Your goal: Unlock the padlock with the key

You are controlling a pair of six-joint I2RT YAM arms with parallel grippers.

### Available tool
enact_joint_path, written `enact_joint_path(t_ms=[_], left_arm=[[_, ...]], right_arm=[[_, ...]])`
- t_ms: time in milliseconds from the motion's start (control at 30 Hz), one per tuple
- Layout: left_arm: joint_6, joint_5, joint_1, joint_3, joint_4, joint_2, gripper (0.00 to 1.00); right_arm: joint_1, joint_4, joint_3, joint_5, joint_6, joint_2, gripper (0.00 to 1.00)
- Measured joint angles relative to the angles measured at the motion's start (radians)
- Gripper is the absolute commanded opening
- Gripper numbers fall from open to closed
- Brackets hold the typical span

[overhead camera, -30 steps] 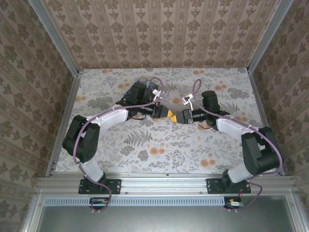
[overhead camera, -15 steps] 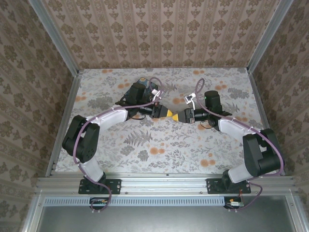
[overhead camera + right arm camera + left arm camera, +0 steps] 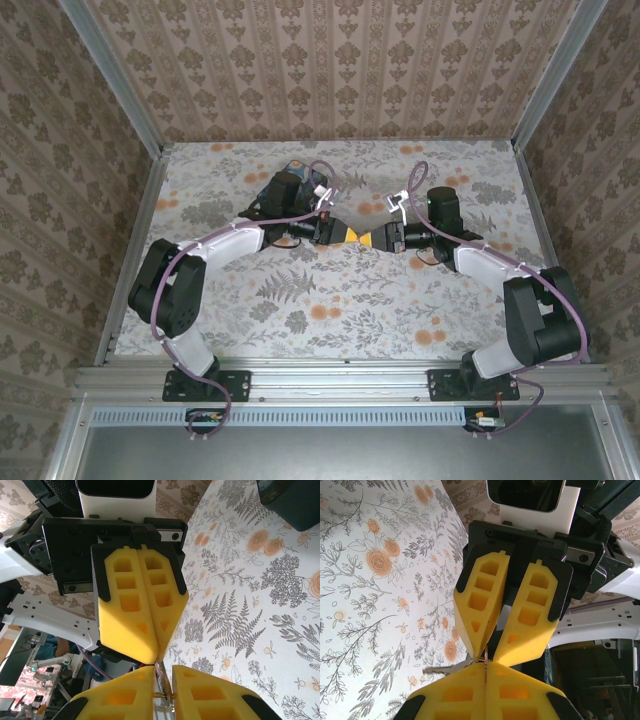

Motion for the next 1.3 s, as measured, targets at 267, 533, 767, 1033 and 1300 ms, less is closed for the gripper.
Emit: enact_joint_path(t_ms=[267, 533, 767, 1033, 1300], left_arm=[[-0.012, 0.000, 0.000, -0.003, 0.005, 0.000, 0.00], [-0.039, 0.000, 0.001, -0.019, 0.037, -0.001, 0.00], [-0.061, 0.004, 0.001, -0.023, 0.077, -0.001, 0.00], [-0.069, 0.019, 0.004, -0.026, 0.093, -0.001, 0.00], [-0.069, 0.022, 0.006, -0.035, 0.095, -0.005, 0.00]], right_arm=[[0.000, 0.019, -0.017, -0.003, 0.018, -0.002, 0.20], [0.000, 0.029, -0.019, -0.010, 0.023, -0.006, 0.25], [0.012, 0.046, -0.019, -0.029, 0.026, -0.006, 0.22], [0.011, 0.045, -0.025, -0.029, 0.032, -0.006, 0.12], [0.011, 0.045, -0.031, -0.021, 0.035, -0.006, 0.00]])
